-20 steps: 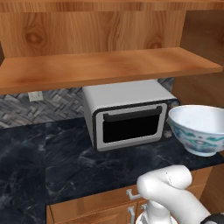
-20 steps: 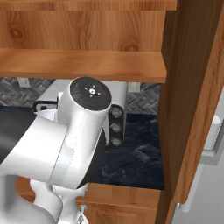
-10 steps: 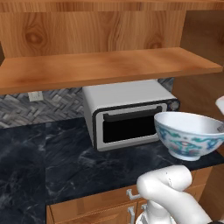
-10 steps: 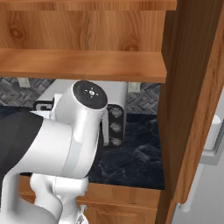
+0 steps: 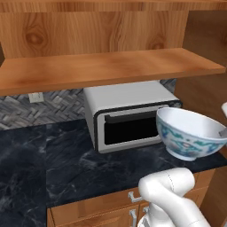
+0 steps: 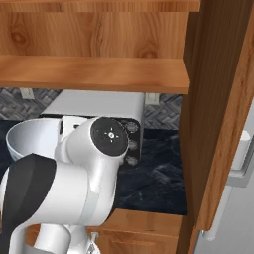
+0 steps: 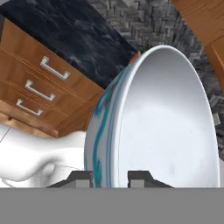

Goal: Pick up the bowls from the cabinet and place each bowl in front of a stool on the dining counter.

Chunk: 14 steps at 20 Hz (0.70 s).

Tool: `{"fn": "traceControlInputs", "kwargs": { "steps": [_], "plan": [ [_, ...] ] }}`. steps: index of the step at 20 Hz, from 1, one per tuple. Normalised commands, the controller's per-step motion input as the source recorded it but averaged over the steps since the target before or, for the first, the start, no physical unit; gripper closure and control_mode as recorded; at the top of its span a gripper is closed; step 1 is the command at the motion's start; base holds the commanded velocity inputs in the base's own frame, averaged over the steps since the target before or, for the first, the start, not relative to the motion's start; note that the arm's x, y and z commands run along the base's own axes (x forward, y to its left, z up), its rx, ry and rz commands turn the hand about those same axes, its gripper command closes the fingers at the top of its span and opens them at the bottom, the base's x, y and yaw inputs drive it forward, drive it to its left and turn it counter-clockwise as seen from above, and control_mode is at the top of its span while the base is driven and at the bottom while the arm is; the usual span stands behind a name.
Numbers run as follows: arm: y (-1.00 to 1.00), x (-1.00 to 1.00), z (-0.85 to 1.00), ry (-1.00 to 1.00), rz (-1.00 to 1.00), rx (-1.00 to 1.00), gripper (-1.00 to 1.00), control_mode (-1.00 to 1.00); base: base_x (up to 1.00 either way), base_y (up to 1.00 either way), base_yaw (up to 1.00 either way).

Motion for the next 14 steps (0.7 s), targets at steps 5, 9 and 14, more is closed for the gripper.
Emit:
{"fn": "traceControlInputs", "kwargs": {
  "steps": [5,9,14],
  "plan": [
    [0.01,0.1,0.0,-0.05,0.0,-0.14,1.0,-1.0,0.0,0.0,0.0],
    [0.04,0.06,-0.02,0.0,0.0,-0.16,1.0,-1.0,0.0,0.0,0.0],
    [0.0,0.0,-0.05,0.0,0.0,-0.04,1.0,-1.0,0.0,0.0,0.0]
  ]
}}
